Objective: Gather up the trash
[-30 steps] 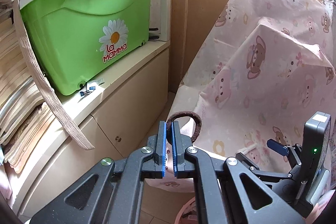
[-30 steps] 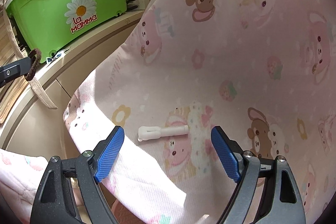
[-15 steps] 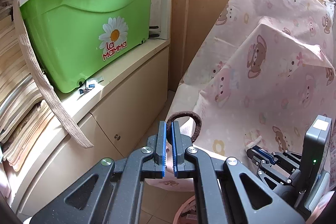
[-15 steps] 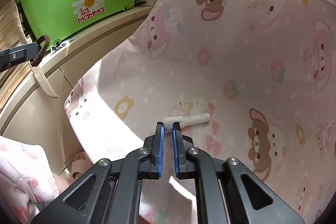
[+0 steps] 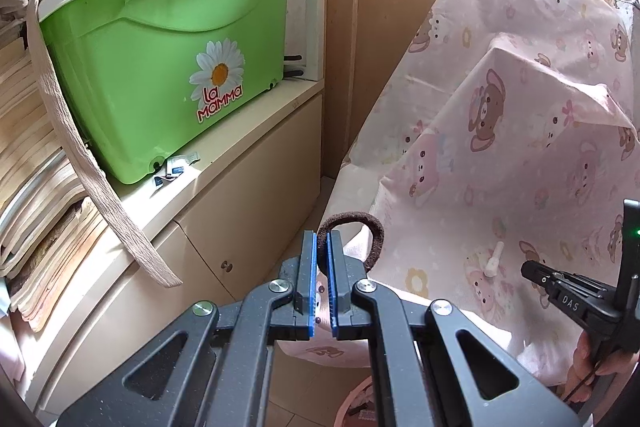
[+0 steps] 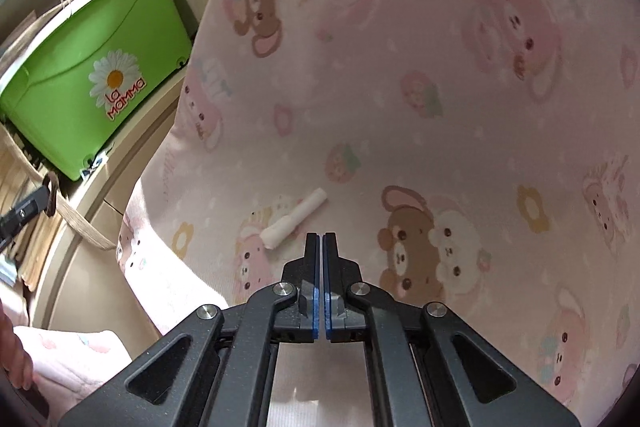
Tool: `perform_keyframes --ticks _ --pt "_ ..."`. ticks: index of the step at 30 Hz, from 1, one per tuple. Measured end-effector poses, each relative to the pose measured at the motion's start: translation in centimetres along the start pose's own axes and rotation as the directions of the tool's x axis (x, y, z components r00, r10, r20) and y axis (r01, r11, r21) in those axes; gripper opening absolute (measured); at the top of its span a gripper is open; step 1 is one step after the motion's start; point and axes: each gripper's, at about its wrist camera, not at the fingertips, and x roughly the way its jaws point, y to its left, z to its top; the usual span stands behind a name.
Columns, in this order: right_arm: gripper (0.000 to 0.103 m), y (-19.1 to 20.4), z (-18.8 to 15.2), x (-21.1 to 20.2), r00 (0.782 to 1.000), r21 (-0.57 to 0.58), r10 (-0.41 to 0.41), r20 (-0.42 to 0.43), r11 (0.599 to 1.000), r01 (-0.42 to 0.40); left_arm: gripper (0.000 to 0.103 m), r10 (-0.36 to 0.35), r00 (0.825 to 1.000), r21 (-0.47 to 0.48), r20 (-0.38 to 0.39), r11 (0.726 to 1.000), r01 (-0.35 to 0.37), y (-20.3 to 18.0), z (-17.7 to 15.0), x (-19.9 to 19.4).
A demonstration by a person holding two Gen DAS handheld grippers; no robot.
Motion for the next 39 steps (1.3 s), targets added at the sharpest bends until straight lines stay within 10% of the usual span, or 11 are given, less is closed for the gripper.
perform_keyframes --ticks 5,7,9,11,20,25,32,39 --pt "0.006 -1.7 0.4 -0.9 0.998 0.055 0.048 0.045 0.997 -0.05 0.004 -0.006 1.0 0.013 0.011 1.0 0.006 0.0 0.1 -0.3" --pt "0.021 -0.7 0.5 -1.1 0.998 -0.002 0.016 0.054 1.0 -0.015 0.004 -0.008 1.0 0.016 0.009 1.0 0.008 0.0 0.1 -0.3" --pt "0.072 0.7 0.5 -1.3 0.996 -0.052 -0.039 0.078 0.998 0.043 0.004 -0.01 1.0 0.013 0.0 1.0 0.01 0.1 0.0 -0.1" --pt "0.078 1.7 0.2 -1.5 0.992 -0.053 -0.045 0.117 0.997 0.051 0.004 -0.014 1.0 0.01 -0.009 1.0 0.014 0.1 0.0 0.1" --pt "0.078 5.6 -0.5 2.3 0.956 -0.084 -0.277 0.095 0.955 0.285 0.004 -0.011 1.0 0.009 -0.008 1.0 0.011 -0.1 -0.1 0.1" --pt "0.07 5.0 -0.4 2.4 0.964 -0.031 -0.253 0.078 0.966 0.256 0.004 -0.003 1.0 0.009 -0.018 1.0 0.003 -0.2 -0.1 0.5" --pt "0.022 3.9 -0.4 2.1 0.993 -0.026 -0.113 0.037 0.993 0.114 0.004 -0.011 1.0 0.016 -0.022 1.0 0.011 -0.4 -0.2 0.6" --pt "0.023 5.7 -1.7 2.4 0.986 -0.104 -0.161 0.052 0.981 0.166 0.004 -0.019 0.999 0.024 -0.041 1.0 0.02 -0.7 -0.5 1.0"
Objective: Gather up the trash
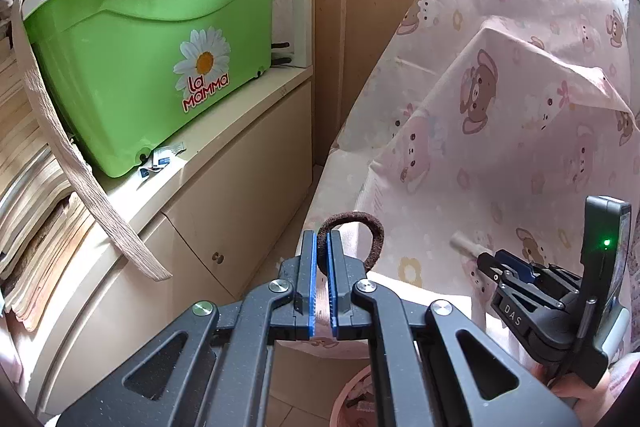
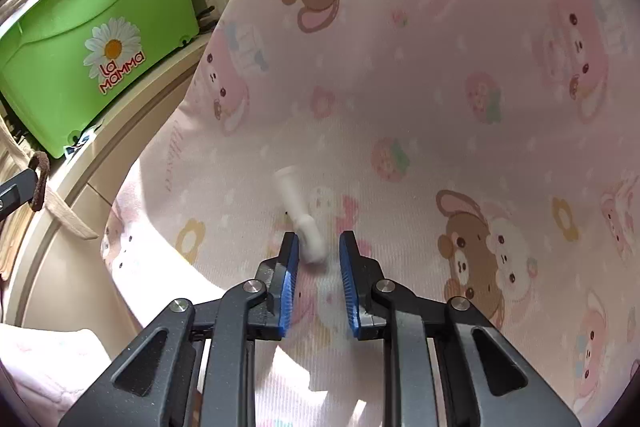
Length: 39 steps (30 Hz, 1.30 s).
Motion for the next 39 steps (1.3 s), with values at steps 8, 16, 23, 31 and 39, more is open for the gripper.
perform_keyframes --ticks 8,16,23,31,39 --pt "0.023 -0.6 0.3 0.2 1.0 0.047 0.002 0.02 0.999 -0.003 0.004 0.007 1.0 0.004 0.006 1.0 -0.007 -0.2 0.0 -0.1" --pt "0.004 0.1 0.0 0.1 1.0 -0.044 -0.012 0.026 0.999 0.013 0.004 -0.003 1.0 0.008 0.008 1.0 0.002 -0.2 0.0 -0.2" --pt "0.0 -1.2 0.1 -1.9 0.998 -0.027 -0.008 0.063 1.0 0.009 0.004 -0.009 1.0 0.013 0.011 1.0 0.009 -0.3 0.0 -0.5" --pt "0.0 -3.3 0.3 -5.0 0.995 -0.019 0.04 0.093 0.999 -0.038 0.004 -0.026 1.0 0.018 0.007 1.0 0.026 -0.5 -0.3 -0.8" --pt "0.0 -6.9 -1.2 -8.5 0.978 0.018 0.195 0.078 0.98 -0.197 0.004 -0.046 0.999 0.047 0.015 0.998 0.045 -1.1 -0.5 -1.4"
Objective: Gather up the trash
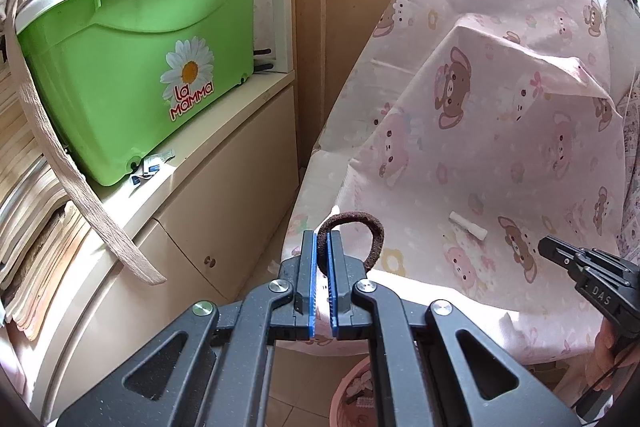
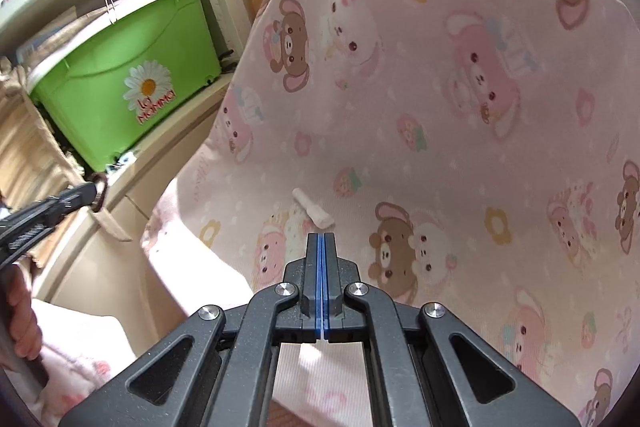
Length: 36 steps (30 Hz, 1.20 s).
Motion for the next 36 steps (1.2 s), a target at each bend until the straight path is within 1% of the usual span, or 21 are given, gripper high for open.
perform_keyframes --ticks 4,6,9,11,12,13,14,15,16,17,19,21,22,25,27,28,30,31,34,36 --pt "0.0 -1.7 -0.4 -2.0 0.998 0.063 0.062 0.006 0.996 -0.063 0.004 -0.033 0.999 0.008 -0.016 0.999 0.033 -0.4 -0.3 -0.1" --pt "0.0 -1.9 -0.5 -2.6 0.998 0.051 0.062 0.012 0.997 -0.062 0.004 -0.065 0.997 0.012 -0.03 0.998 0.066 -0.7 -0.6 -0.3" --pt "0.0 -1.4 -0.9 -2.7 1.0 -0.018 -0.001 0.011 1.0 0.001 0.004 -0.102 0.994 0.026 -0.044 0.994 0.104 -1.2 -1.0 -0.6" --pt "0.0 -1.0 -0.9 -2.3 0.998 -0.054 -0.046 0.037 0.997 0.048 0.004 -0.08 0.996 0.046 -0.04 0.996 0.082 -1.7 -1.2 -0.6" --pt "0.002 -0.5 -0.7 -1.7 0.997 -0.073 -0.068 0.031 0.995 0.07 0.004 -0.068 0.997 0.053 -0.039 0.996 0.07 -1.8 -1.4 -0.6" --pt "0.004 0.0 -0.4 -0.9 0.997 -0.096 -0.074 0.006 0.993 0.074 0.004 -0.064 0.997 0.054 -0.041 0.996 0.066 -1.9 -1.4 -0.5" --pt "0.013 0.5 0.1 0.0 0.997 -0.124 -0.078 -0.024 0.99 0.074 0.004 -0.063 0.997 0.049 -0.046 0.997 0.065 -1.8 -1.5 -0.4" --pt "0.032 1.2 0.5 0.9 0.996 -0.152 -0.08 -0.046 0.986 0.072 0.004 -0.063 0.997 0.042 -0.051 0.997 0.065 -1.7 -1.6 -0.3" --pt "0.044 1.7 0.8 1.5 0.996 -0.172 -0.077 -0.052 0.983 0.067 0.004 -0.062 0.997 0.038 -0.055 0.997 0.064 -1.6 -1.6 -0.2" --pt "0.06 2.3 1.1 2.0 0.996 -0.193 -0.073 -0.047 0.979 0.063 0.004 -0.058 0.997 0.038 -0.057 0.997 0.06 -1.6 -1.7 -0.1" --pt "0.061 3.5 1.8 3.3 0.995 -0.237 -0.083 -0.053 0.969 0.068 0.004 -0.041 0.998 0.042 -0.058 0.998 0.043 -1.6 -1.6 0.2" --pt "0.061 4.3 2.4 4.7 0.993 -0.264 -0.076 -0.091 0.963 0.05 0.004 -0.038 0.997 0.044 -0.062 0.998 0.04 -1.7 -1.6 0.5" --pt "0.061 4.6 2.6 5.5 0.99 -0.28 -0.085 -0.109 0.959 0.052 0.004 -0.042 0.997 0.043 -0.067 0.998 0.045 -1.8 -1.5 0.6" --pt "0.06 4.8 2.2 7.7 0.979 -0.323 -0.149 -0.141 0.942 0.096 0.004 -0.05 0.996 0.05 -0.074 0.997 0.053 -1.9 -1.5 0.9" --pt "0.059 3.9 1.8 8.8 0.973 -0.302 -0.168 -0.161 0.946 0.113 0.004 -0.061 0.995 0.051 -0.079 0.997 0.065 -2.0 -1.4 1.0" --pt "0.059 3.4 1.8 9.1 0.972 -0.281 -0.164 -0.169 0.953 0.112 0.004 -0.065 0.995 0.052 -0.081 0.996 0.069 -2.1 -1.4 1.1" --pt "0.055 2.5 1.9 9.7 0.973 -0.233 -0.149 -0.177 0.967 0.106 0.004 -0.064 0.994 0.058 -0.085 0.996 0.069 -2.2 -1.4 1.3" --pt "0.054 2.2 2.0 9.8 0.975 -0.213 -0.142 -0.168 0.971 0.104 0.004 -0.062 0.994 0.061 -0.088 0.996 0.067 -2.3 -1.4 1.5" --pt "0.046 1.8 2.4 10.1 0.978 -0.189 -0.137 -0.159 0.976 0.106 0.004 -0.06 0.993 0.053 -0.101 0.996 0.066 -2.3 -1.3 2.0" --pt "0.027 2.1 2.4 10.2 0.978 -0.205 -0.143 -0.154 0.973 0.11 0.004 -0.064 0.992 0.042 -0.106 0.997 0.069 -2.2 -1.3 2.1"
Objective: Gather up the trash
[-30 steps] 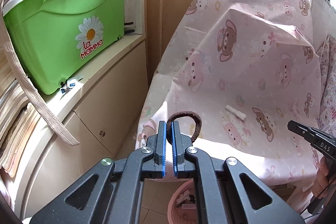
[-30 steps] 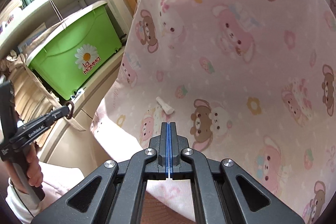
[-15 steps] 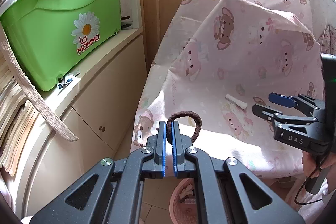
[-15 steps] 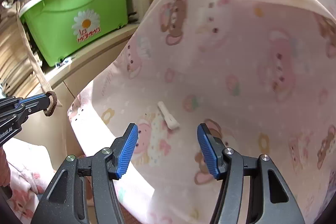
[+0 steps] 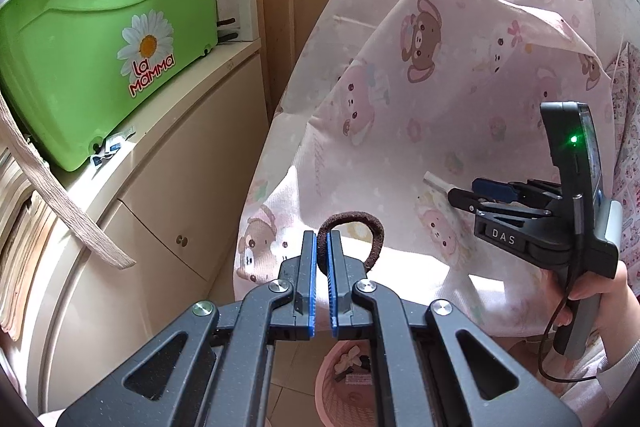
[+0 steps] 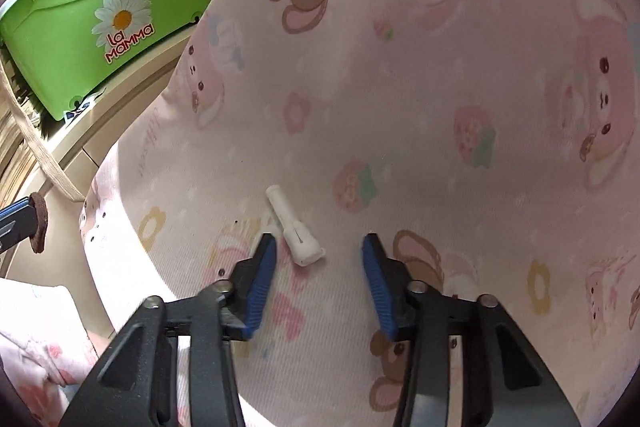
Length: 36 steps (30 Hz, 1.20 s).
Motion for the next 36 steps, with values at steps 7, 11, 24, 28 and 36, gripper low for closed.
perform_keyframes --ticks 7,11,24,28,36 --pt "0.018 2.1 -0.4 -0.8 0.998 -0.069 -0.054 0.033 0.996 0.056 0.004 0.014 1.0 -0.007 0.016 1.0 -0.014 0.2 0.0 -0.4" --pt "0.018 2.3 -1.0 -2.7 0.997 -0.037 -0.042 0.059 0.998 0.044 0.004 0.0 1.0 -0.007 0.014 1.0 0.0 0.2 -0.2 -0.7" --pt "0.018 4.6 -4.8 -14.6 0.983 -0.023 0.105 0.15 0.994 -0.102 0.004 -0.124 0.991 0.012 -0.052 0.992 0.125 -0.6 -3.4 -3.6" --pt "0.018 6.2 -7.3 -16.6 0.981 -0.063 0.146 0.13 0.988 -0.139 0.004 -0.158 0.978 0.01 -0.139 0.987 0.161 -1.1 -4.4 -2.3" --pt "0.018 7.6 -11.0 -15.2 0.985 -0.075 0.172 0.028 0.983 -0.17 0.004 -0.165 0.952 -0.003 -0.259 0.985 0.17 -1.7 -6.2 0.2"
